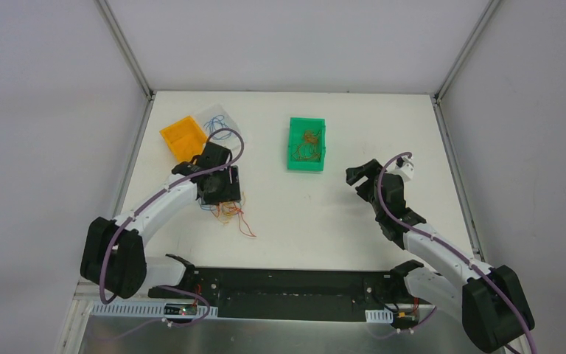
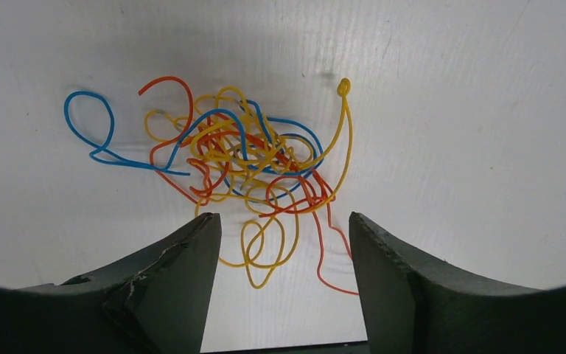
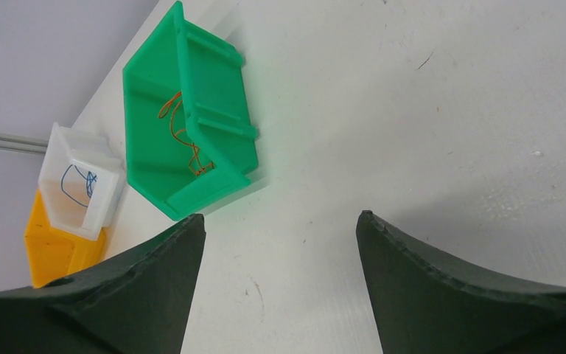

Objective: Untangle the cables

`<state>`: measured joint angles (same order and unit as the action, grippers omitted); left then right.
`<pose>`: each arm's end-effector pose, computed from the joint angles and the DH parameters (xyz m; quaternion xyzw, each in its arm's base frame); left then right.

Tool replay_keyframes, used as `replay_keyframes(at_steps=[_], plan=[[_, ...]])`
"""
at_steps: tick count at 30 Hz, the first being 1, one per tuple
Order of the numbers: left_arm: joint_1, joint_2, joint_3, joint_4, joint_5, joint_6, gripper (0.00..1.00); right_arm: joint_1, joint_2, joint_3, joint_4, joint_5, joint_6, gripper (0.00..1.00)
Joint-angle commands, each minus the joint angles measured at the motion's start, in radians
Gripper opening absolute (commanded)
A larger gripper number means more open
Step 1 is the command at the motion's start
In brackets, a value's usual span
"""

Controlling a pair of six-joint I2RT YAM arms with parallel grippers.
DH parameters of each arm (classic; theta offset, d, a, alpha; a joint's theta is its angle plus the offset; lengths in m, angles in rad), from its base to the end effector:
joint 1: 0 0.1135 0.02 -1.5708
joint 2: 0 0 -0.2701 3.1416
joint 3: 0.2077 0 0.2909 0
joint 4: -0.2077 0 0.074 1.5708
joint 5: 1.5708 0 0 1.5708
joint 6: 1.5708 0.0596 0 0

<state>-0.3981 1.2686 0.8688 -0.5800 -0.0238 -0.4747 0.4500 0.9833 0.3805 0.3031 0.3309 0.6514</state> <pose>0.2767 -0.1148 0.2049 -0.0401 0.9558 -0.1128 0.2687 0.2455 0.0971 0.1879 0.1771 0.7799 0.1934 0.5683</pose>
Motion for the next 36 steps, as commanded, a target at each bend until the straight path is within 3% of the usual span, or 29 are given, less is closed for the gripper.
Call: replay_keyframes(at_steps=[1,4,5,8,13,18,28,36], plan=[[0.004,0.079,-0.015,0.094,0.021,-0.024,0.63,-0.004,0.002,0.026,0.039,-0.012,0.011,0.78],[0.003,0.147,-0.012,0.126,0.048,-0.022,0.56,-0.004,0.016,0.03,0.05,-0.053,0.004,0.78],[0.003,0.165,-0.009,0.135,0.053,-0.021,0.48,-0.004,0.023,0.034,0.057,-0.081,-0.005,0.78],[-0.008,0.196,0.001,0.172,0.119,0.004,0.0,-0.003,0.051,0.043,0.089,-0.166,-0.025,0.78],[-0.074,0.148,0.013,0.262,0.288,0.049,0.0,-0.001,0.144,0.072,0.187,-0.385,-0.054,0.77],[-0.076,0.008,-0.044,0.44,0.428,0.0,0.0,0.038,0.22,0.088,0.328,-0.565,-0.078,0.73],[-0.075,-0.066,-0.026,0.569,0.583,-0.116,0.0,0.178,0.256,0.085,0.56,-0.781,-0.169,0.69],[-0.076,-0.077,-0.057,0.744,0.701,-0.225,0.0,0.23,0.302,0.106,0.601,-0.839,-0.178,0.6]])
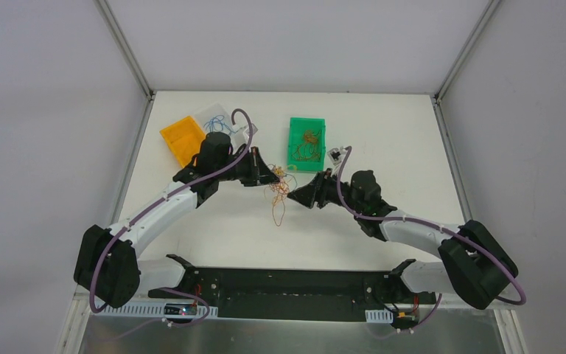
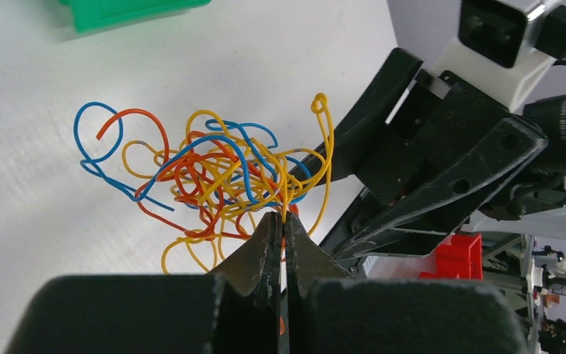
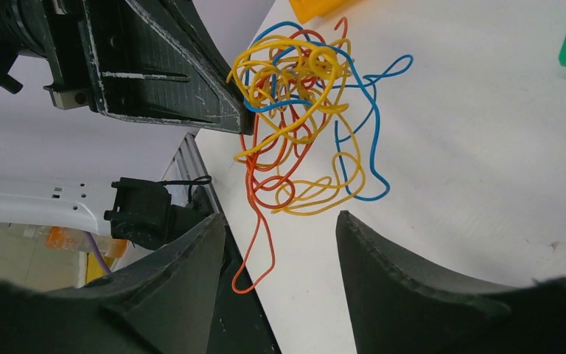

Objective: Untangle the cables

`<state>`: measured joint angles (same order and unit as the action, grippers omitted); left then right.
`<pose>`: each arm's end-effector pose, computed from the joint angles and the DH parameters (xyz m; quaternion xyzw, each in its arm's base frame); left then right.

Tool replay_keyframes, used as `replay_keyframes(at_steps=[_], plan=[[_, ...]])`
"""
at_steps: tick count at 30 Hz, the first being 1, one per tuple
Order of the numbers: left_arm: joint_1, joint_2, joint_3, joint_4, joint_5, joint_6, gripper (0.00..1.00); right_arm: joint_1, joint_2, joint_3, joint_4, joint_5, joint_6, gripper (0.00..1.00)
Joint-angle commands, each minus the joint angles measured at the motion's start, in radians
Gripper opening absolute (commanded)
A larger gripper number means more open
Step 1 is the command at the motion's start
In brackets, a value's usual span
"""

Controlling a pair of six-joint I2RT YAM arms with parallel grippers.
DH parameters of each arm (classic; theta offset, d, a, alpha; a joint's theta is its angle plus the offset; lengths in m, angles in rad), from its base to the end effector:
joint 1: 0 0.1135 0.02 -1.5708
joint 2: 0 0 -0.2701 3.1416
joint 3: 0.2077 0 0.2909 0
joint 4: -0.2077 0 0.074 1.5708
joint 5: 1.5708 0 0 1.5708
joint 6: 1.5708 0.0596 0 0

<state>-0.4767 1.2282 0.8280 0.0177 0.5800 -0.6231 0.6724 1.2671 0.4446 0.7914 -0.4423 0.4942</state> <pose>0.2779 -0.1803 0.2660 0.1016 0.8036 -0.4824 0.3335 0.2225 0.2097 0.1995 -0.2144 0.6842 0.5055 0.4800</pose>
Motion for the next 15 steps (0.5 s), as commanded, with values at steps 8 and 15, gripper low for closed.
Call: replay_keyframes(at_steps=[8,15], plan=[[-0.002,-0.018,-0.038,0.23,0.17,-0.129,0.0,0.013,0.034,0.033,0.169,-0.083,0.003,0.55],[-0.008,0.001,-0.051,0.243,0.187,-0.131,0.0,0.015,0.038,0.026,0.205,-0.086,0.025,0.29]])
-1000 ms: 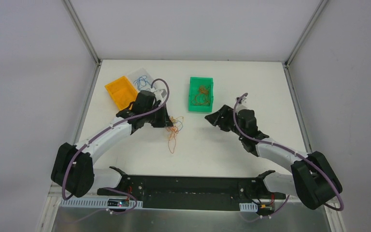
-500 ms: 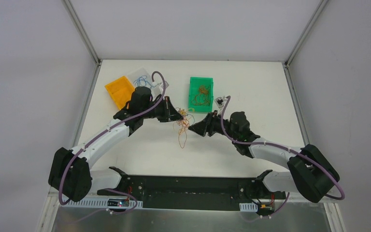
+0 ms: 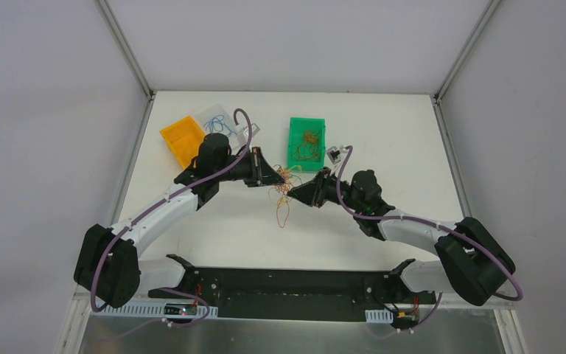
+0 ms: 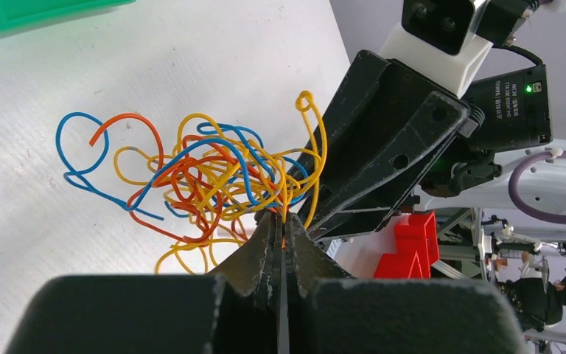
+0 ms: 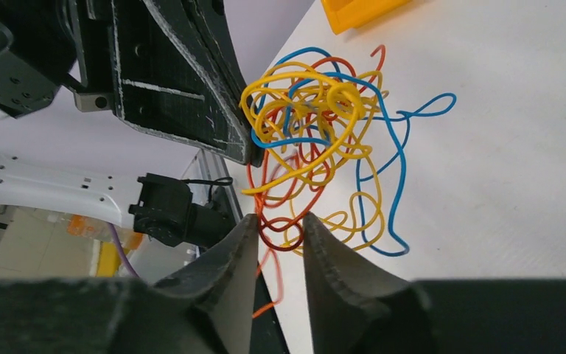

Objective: Untangle the cables

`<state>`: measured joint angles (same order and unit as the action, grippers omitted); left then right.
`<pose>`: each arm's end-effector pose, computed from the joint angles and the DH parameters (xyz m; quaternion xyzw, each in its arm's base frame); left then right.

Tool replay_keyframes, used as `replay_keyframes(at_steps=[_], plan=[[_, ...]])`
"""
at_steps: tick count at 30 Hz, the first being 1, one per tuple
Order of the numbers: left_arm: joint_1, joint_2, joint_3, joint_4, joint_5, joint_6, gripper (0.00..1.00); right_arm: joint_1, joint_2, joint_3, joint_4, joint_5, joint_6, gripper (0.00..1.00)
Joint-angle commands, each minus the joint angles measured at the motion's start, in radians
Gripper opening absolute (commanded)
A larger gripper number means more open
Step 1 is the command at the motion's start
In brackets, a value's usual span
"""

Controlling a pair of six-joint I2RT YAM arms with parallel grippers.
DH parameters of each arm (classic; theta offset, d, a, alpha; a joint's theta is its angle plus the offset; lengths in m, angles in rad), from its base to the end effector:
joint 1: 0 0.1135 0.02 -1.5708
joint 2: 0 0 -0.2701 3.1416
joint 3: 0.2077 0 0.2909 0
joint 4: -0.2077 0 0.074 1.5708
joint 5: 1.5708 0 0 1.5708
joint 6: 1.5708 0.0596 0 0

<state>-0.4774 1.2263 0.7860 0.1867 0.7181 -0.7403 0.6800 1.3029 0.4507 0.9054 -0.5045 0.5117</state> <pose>0.2724 -0.1850 0.2708 0.1162 0.7622 -0.5557 0.3111 0.2206 0.2155 0.2059 -0.2365 0.6487 0.5365 0.4852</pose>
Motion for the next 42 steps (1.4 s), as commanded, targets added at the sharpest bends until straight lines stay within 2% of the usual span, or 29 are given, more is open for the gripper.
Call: replay_keyframes(at_steps=[1,3,4,5,9,10,12,16,20,26,32,34,42], plan=[[-0.007,0.003,-0.01,0.073,0.048,-0.013,0.0,0.006,0.004,0.02,0.092,-0.025,0.011,0.19],[-0.007,0.002,-0.014,0.072,0.044,-0.01,0.0,0.007,0.004,0.022,0.091,-0.022,0.012,0.0],[-0.007,0.0,-0.015,0.067,0.039,-0.005,0.0,0.006,0.004,0.022,0.089,-0.018,0.013,0.0],[-0.007,-0.004,-0.012,0.053,0.024,0.006,0.06,0.006,0.003,0.023,0.079,-0.011,0.011,0.0],[-0.007,-0.08,-0.003,-0.076,-0.11,0.079,0.57,0.006,-0.007,0.027,0.036,0.014,-0.009,0.0],[-0.007,-0.105,0.0,-0.103,-0.145,0.097,0.64,0.006,-0.01,0.029,0.025,0.018,-0.014,0.0],[-0.007,-0.146,0.011,-0.153,-0.202,0.136,0.72,0.006,-0.015,0.034,0.005,0.023,-0.024,0.0],[-0.007,-0.172,0.037,-0.224,-0.249,0.183,0.79,0.006,-0.018,0.041,-0.014,0.019,-0.034,0.0],[-0.015,-0.114,0.056,-0.229,-0.205,0.205,0.81,0.007,-0.019,0.045,-0.017,0.001,-0.039,0.0],[-0.041,-0.031,0.079,-0.244,-0.222,0.249,0.87,0.006,-0.039,0.048,-0.028,-0.052,-0.065,0.0],[-0.044,0.074,0.116,-0.25,-0.226,0.213,0.93,0.006,-0.052,0.052,-0.053,-0.08,-0.09,0.0],[-0.044,0.103,0.134,-0.248,-0.236,0.188,1.0,0.006,-0.045,0.055,-0.051,-0.089,-0.091,0.0],[-0.058,0.206,0.175,-0.244,-0.277,0.046,1.0,0.006,-0.038,0.055,-0.04,-0.103,-0.091,0.0]])
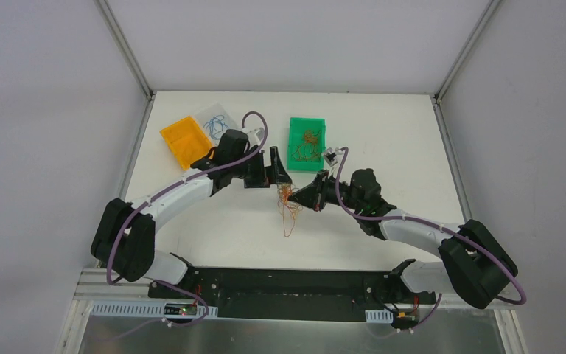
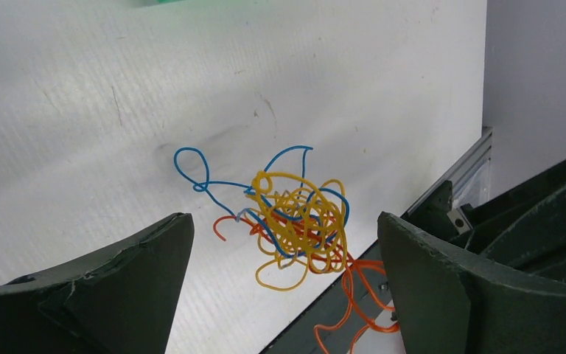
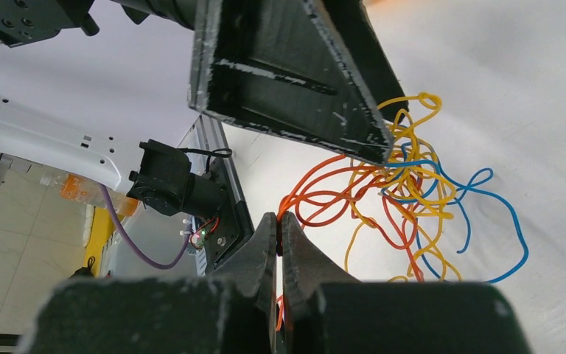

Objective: Untangle the cables

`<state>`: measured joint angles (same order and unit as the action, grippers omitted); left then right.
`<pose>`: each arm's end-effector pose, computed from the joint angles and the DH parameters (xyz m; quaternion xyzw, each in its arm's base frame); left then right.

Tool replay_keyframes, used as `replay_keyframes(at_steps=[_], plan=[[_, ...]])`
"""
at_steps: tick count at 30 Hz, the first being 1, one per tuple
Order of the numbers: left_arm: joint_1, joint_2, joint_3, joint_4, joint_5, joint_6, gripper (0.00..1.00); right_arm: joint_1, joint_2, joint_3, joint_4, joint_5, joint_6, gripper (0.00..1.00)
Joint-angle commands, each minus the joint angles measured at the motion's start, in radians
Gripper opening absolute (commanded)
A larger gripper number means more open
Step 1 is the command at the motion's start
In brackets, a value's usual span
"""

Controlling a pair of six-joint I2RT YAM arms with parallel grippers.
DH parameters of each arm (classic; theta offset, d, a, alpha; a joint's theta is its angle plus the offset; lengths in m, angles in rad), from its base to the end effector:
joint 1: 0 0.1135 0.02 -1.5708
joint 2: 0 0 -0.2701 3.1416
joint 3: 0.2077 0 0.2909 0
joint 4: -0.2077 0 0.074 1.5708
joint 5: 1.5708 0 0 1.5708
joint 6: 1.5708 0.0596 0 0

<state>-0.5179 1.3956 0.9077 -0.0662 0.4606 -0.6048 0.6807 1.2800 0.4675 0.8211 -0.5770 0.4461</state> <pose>0.3004 -0.2016 0.2320 0.0741 0.8545 -0.4211 0.2950 0.2172 0.2177 0.2079 -0.2796 0.6467 0.5329 0.4686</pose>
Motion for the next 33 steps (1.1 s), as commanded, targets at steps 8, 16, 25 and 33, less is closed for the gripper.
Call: replay_keyframes(at_steps=[8,16,25,33], plan=[[-0.059,0.108,0.053,0.014,-0.009,-0.163,0.26,0.005,-0.011,0.039,0.043,-0.019,-0.025,0.0],[0.071,-0.056,-0.019,-0.104,-0.154,-0.109,0.0,0.005,-0.084,0.03,-0.114,0.277,-0.055,0.0],[0.393,-0.426,-0.216,-0.247,-0.358,-0.127,0.0,-0.155,-0.299,-0.063,-0.424,0.931,0.14,0.0],[0.435,-0.616,-0.23,-0.443,-0.722,-0.24,0.0,-0.186,-0.424,-0.113,-0.469,1.065,0.161,0.0]])
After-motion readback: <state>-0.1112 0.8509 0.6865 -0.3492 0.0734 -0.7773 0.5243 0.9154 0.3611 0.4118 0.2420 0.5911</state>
